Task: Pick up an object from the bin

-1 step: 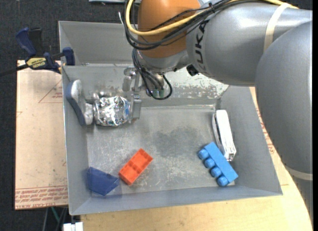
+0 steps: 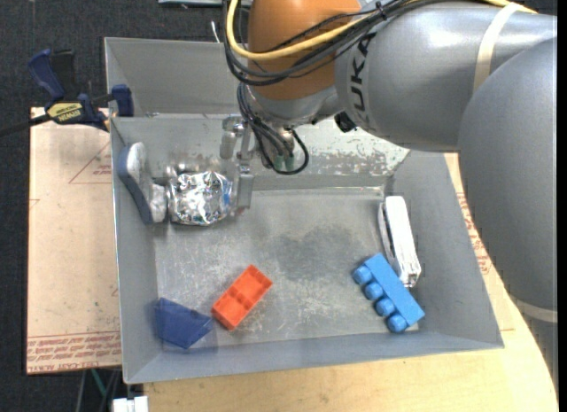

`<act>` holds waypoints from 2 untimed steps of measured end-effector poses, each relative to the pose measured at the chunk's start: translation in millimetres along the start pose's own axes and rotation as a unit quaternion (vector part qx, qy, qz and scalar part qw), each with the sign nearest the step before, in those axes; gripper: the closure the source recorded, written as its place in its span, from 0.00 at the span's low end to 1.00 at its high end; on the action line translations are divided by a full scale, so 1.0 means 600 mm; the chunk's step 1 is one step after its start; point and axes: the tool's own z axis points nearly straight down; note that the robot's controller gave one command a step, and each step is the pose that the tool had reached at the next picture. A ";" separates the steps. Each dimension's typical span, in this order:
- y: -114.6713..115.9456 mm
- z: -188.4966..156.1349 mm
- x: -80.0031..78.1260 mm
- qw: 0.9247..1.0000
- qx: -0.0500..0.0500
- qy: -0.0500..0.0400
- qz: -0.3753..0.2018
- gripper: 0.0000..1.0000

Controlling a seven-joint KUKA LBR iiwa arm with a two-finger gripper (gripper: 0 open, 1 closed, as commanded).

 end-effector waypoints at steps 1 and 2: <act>0.002 0.212 -0.010 0.995 -0.001 -0.001 -0.102 0.00; 0.010 0.110 -0.014 0.991 -0.001 -0.009 -0.130 0.00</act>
Offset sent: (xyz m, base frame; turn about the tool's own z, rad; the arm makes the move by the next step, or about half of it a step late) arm 0.0065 0.0051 -0.0707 -0.2626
